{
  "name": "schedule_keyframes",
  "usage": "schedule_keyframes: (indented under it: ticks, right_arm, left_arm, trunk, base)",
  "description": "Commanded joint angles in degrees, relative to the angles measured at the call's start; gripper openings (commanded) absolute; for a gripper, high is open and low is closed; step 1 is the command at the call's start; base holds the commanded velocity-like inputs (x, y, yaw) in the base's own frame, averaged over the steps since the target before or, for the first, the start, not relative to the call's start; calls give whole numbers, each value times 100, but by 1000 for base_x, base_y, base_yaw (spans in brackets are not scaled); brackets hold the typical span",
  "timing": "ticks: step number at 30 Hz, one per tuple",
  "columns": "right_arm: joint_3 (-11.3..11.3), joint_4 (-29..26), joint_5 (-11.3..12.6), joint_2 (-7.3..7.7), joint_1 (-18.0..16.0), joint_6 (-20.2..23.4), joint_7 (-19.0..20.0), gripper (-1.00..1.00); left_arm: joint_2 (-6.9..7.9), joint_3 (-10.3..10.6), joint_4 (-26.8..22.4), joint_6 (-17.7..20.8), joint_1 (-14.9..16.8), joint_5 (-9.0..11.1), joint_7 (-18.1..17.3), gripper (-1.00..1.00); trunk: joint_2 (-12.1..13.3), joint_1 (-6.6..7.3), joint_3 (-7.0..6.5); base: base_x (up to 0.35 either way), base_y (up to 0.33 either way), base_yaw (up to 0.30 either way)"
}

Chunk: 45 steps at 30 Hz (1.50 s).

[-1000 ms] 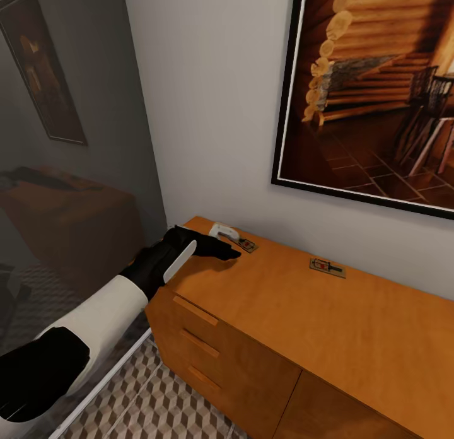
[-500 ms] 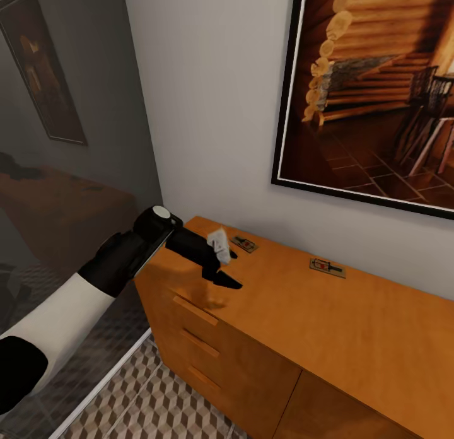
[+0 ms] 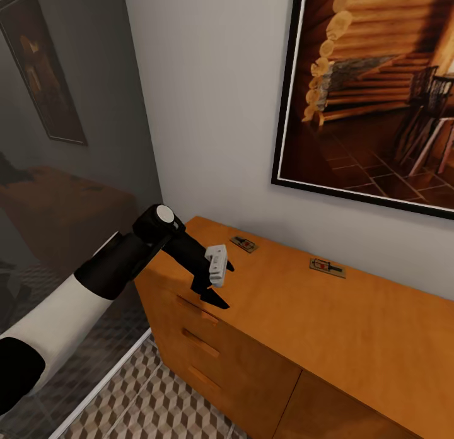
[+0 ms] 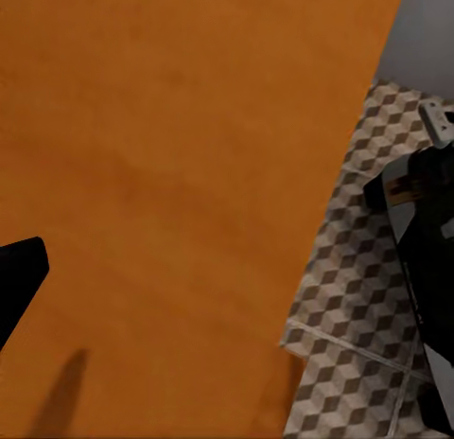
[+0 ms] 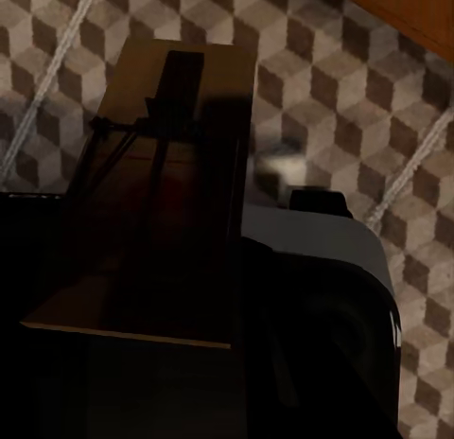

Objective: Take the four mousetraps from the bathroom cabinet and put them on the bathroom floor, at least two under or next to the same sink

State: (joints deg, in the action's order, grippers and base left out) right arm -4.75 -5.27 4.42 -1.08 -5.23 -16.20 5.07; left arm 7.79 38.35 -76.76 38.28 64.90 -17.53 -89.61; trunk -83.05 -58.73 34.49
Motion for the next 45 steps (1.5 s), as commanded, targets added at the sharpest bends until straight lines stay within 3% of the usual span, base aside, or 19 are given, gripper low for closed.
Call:
schedule_keyframes:
  ticks: [1,26,45]
  right_arm:
    - [-44,4,67,2,-2,-22,29,-100]
    - [-44,-18,63,11,-3,-24,25,-100]
    - [-44,-18,67,18,-2,-24,22,-100]
  left_arm:
    - [2,5,-22,56,5,-46,-39,100]
    - [3,15,-82,48,5,-66,-39,100]
    - [3,36,-147,48,5,-65,-39,100]
  trunk:
    - [-3,0,4]
    - [-3,0,-136]
    - [-3,0,-250]
  base:
    - [0,0,-68]
    - [0,4,-213]
    - [0,254,-229]
